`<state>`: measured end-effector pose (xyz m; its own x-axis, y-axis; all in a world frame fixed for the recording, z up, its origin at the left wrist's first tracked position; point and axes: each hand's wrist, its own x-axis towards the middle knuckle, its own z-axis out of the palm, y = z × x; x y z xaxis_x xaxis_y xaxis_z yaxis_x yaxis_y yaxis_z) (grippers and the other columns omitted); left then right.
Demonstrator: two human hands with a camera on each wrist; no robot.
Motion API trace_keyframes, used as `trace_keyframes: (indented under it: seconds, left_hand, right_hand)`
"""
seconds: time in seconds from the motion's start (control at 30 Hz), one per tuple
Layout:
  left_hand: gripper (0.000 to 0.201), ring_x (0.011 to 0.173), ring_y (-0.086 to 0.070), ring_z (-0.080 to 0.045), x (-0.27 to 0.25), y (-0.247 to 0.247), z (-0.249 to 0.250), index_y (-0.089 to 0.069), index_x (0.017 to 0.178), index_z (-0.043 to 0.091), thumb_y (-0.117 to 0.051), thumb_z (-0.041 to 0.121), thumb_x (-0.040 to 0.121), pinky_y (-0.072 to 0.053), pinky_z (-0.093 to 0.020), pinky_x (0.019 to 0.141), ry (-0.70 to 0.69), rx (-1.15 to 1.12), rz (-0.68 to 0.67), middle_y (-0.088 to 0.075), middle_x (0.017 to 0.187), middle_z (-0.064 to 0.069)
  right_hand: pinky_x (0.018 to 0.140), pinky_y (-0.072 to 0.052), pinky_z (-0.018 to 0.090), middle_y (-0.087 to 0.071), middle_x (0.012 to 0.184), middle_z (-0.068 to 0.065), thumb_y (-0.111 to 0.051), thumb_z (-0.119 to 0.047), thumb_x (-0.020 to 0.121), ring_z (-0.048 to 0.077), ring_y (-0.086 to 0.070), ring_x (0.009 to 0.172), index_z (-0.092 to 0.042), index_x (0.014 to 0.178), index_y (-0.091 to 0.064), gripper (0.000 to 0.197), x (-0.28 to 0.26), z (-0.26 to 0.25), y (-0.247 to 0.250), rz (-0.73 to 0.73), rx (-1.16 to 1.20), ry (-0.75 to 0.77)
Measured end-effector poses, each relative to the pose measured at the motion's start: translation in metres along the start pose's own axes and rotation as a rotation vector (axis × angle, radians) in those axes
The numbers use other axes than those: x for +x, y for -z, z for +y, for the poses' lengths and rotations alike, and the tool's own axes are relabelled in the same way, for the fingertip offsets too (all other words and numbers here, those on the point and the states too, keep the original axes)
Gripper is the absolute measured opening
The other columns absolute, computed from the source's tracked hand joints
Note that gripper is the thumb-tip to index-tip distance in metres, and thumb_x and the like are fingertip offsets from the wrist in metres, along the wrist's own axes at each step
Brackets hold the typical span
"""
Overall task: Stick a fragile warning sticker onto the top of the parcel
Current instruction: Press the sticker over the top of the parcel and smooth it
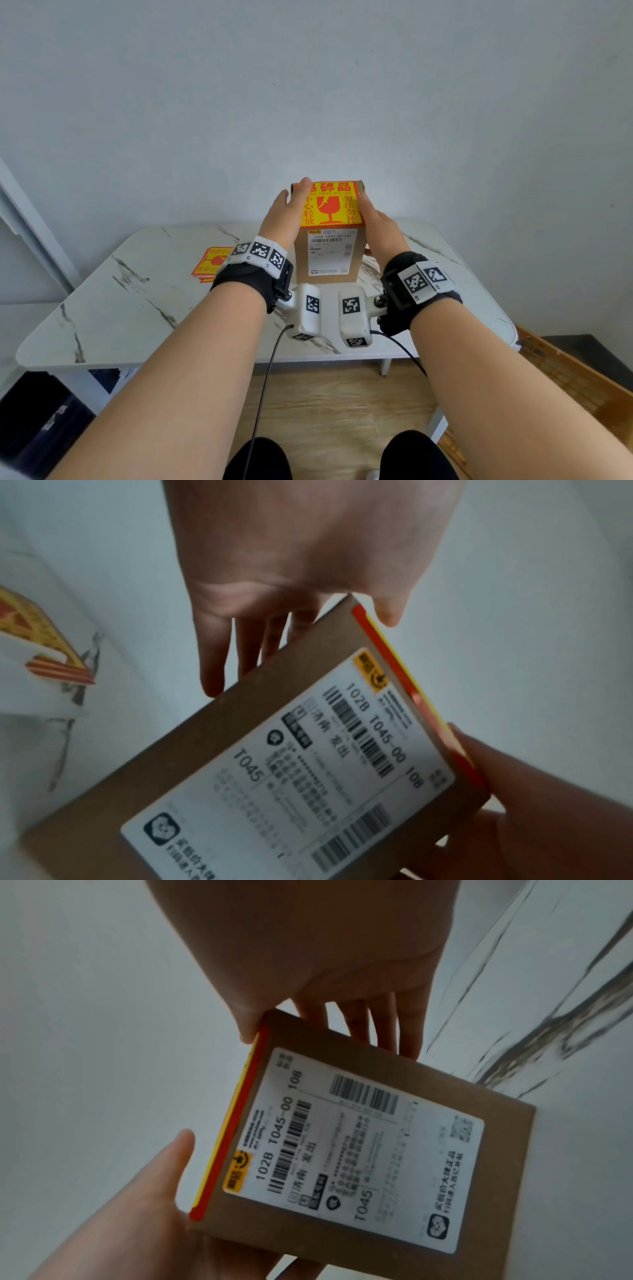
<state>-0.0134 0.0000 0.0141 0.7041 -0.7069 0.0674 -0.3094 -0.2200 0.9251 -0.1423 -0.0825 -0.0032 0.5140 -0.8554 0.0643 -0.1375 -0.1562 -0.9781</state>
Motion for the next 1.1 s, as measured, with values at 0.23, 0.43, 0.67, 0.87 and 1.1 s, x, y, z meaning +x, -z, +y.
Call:
trace_keyframes:
  seconds: [0.23, 0.43, 0.67, 0.87, 1.1]
  left_hand:
    - [0.069, 0.111, -0.053, -0.022, -0.018, 0.006, -0.01, -0.051, 0.126, 0.036, -0.011, 0.076, 0.086, -0.041, -0.043, 0.094, 0.016, -0.041, -0.121, -0.057, 0.123, 0.006]
    - [0.063, 0.128, -0.05, -0.03, -0.018, -0.004, -0.04, -0.03, 0.144, 0.036, -0.014, 0.069, 0.092, -0.047, -0.047, 0.098, 0.026, -0.016, -0.169, -0.049, 0.145, 0.001]
    - [0.066, 0.131, -0.048, -0.031, -0.001, -0.008, -0.035, -0.018, 0.149, 0.036, -0.016, 0.068, 0.092, -0.045, -0.048, 0.102, 0.013, -0.075, -0.189, -0.045, 0.149, 0.0]
    - [0.098, 0.131, -0.051, -0.026, 0.049, -0.022, -0.058, -0.011, 0.147, 0.048, -0.021, 0.095, 0.062, -0.038, -0.053, 0.109, -0.024, -0.032, -0.19, -0.046, 0.149, 0.005]
    - [0.1, 0.137, -0.043, -0.026, 0.076, -0.026, -0.061, -0.005, 0.148, 0.047, -0.024, 0.093, 0.061, -0.032, -0.055, 0.112, 0.023, -0.06, -0.19, -0.038, 0.154, 0.005]
  right_hand:
    - [0.089, -0.05, 0.033, -0.062, 0.127, 0.003, -0.045, -0.063, 0.089, 0.016, -0.061, 0.107, -0.015, 0.134, -0.05, 0.066, 0.003, 0.01, 0.003, -0.117, -0.077, 0.041]
    - [0.08, -0.053, 0.035, -0.064, 0.124, 0.009, -0.064, -0.029, 0.089, 0.024, -0.064, 0.105, -0.018, 0.141, -0.041, 0.058, 0.013, 0.045, -0.006, -0.14, -0.208, -0.039]
    - [0.092, -0.05, 0.038, -0.064, 0.124, 0.008, -0.057, -0.02, 0.091, 0.027, -0.063, 0.108, -0.021, 0.141, -0.04, 0.052, 0.034, 0.043, -0.013, -0.102, -0.281, 0.001]
    - [0.091, -0.05, 0.036, -0.057, 0.134, 0.005, -0.058, -0.019, 0.09, 0.025, -0.06, 0.113, -0.019, 0.148, -0.026, 0.066, 0.059, 0.048, -0.028, -0.093, -0.32, -0.008]
    - [0.08, -0.049, 0.032, -0.057, 0.129, 0.004, -0.056, -0.013, 0.09, 0.024, -0.06, 0.106, -0.018, 0.147, -0.025, 0.065, 0.085, 0.052, -0.037, -0.082, -0.331, 0.004]
